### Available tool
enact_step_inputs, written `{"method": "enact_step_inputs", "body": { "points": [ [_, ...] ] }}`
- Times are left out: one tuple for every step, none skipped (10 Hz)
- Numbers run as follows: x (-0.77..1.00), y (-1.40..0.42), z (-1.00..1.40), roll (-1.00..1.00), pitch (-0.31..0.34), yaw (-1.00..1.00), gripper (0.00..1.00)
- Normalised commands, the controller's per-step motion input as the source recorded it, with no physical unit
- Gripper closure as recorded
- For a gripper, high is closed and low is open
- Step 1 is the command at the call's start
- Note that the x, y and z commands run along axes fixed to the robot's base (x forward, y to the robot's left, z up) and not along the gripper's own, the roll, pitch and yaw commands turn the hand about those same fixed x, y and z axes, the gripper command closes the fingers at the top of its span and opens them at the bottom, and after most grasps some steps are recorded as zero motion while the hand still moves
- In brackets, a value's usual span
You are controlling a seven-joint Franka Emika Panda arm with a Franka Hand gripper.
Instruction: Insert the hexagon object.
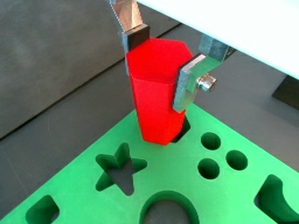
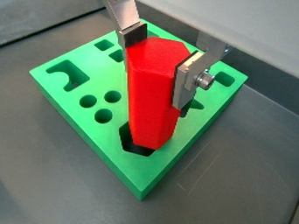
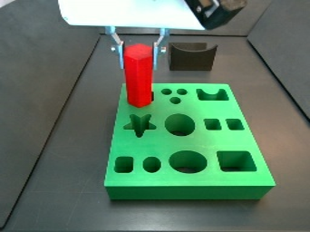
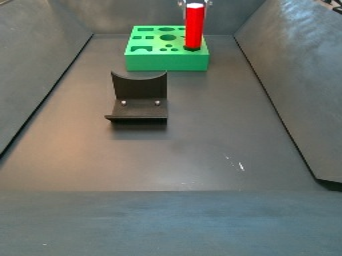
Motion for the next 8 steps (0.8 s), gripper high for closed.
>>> {"method": "enact_step_inputs", "body": {
  "points": [
    [0.20,0.10,-0.42,-0.01,0.100,0.01,1.00],
    [0.17,0.13,-0.38,-0.02,0.100,0.00,1.00],
    [0.00,0.15,-0.28,0.00,0.023,0.13,1.00],
    [-0.23,0.04,-0.20,0.00,-0.003,0.01,1.00],
    [-0.49,0.00,-0.20,0.00,-0.110,0.00,1.00],
    [-0.49,0.00,-0.24,0.00,-0.111,0.00,1.00],
    [-0.04,0.03,-0.36,0.00,0.000,0.00,1.00],
    [0.13,0.07,-0.47,0.00,0.067,0.00,1.00]
  ]
}}
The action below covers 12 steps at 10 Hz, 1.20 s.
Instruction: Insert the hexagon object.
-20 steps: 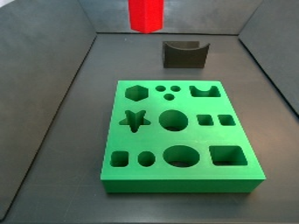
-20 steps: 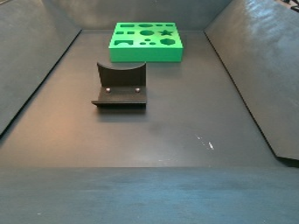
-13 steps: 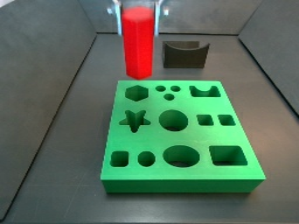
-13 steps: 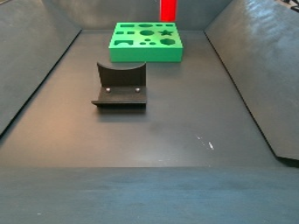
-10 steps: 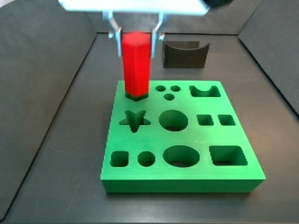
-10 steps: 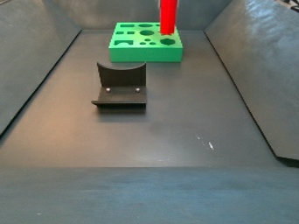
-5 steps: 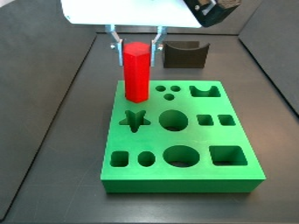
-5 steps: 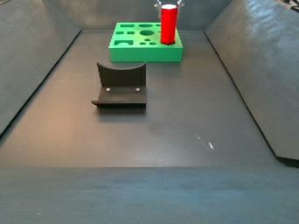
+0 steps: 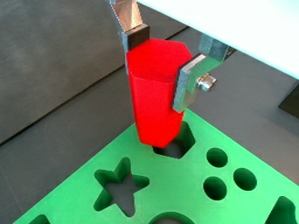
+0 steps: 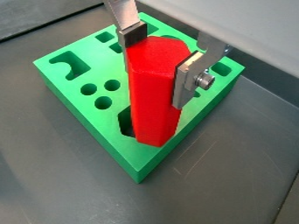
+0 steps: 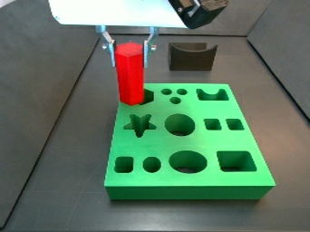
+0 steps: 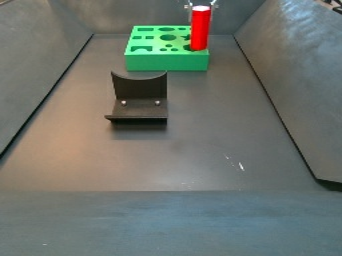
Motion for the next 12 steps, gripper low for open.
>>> {"method": "enact_step_inputs", "body": {
  "points": [
    [0.39,0.09,-0.53,-0.03,0.140,0.00,1.00],
    [0.47,0.10,-0.55,-0.05,0.164,0.00,1.00],
    [0.46,0.09,-0.53,-0.04,0.171,0.00,1.00],
    [0.27,0.00,-0.54,-0.03,0.106,0.00,1.00],
    [0.23,0.00,-0.59,-0.05,0.069,0.00,1.00],
    [0.17,0.00,-0.64,-0.05,0.044,0.00,1.00],
    [0.00,0.00,-0.67,-0.02,0.000,-0.01,1.00],
    [-0.17,-0.07,-0.75,0.00,-0.034,-0.03,1.00],
    [-0.37,-0.28,-0.74,0.22,-0.059,0.00,1.00],
    [-0.49,-0.27,-0.55,0.39,-0.064,0.23,1.00],
    [-0.37,-0.06,-0.59,0.35,-0.069,0.52,1.00],
    [-0.29,0.00,-0.51,0.17,-0.109,0.53,1.00]
  ]
}}
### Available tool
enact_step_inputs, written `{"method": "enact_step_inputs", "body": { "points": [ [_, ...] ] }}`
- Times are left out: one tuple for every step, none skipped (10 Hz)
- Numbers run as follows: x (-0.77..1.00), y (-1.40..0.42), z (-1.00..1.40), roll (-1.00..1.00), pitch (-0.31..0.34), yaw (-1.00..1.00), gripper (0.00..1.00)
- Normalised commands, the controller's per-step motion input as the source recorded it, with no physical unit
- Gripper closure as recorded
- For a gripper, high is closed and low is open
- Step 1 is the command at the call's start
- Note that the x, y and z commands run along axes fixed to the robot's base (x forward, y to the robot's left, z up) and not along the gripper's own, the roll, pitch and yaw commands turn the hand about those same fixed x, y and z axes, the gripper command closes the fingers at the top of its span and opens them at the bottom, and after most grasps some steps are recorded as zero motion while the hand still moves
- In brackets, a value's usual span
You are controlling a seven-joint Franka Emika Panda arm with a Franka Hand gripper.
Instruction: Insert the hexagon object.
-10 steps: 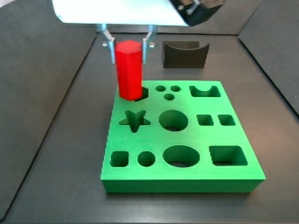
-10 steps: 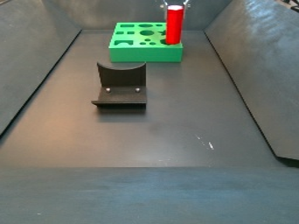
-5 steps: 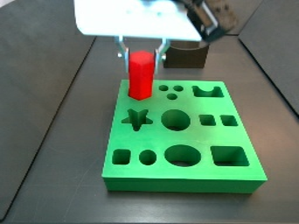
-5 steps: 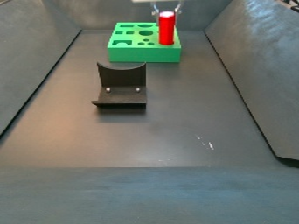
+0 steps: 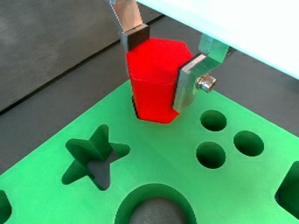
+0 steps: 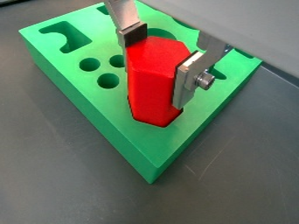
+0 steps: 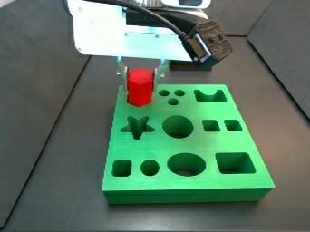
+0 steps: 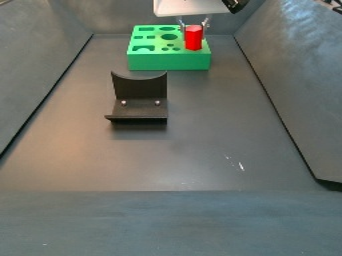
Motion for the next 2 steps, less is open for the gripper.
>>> {"method": "enact_step_inputs", "body": {
  "points": [
    [-0.03,0.00,0.00,-0.03,-0.056,0.00,1.00],
    [0.00,0.00,0.00,0.00,0.000,0.00,1.00]
  ]
}}
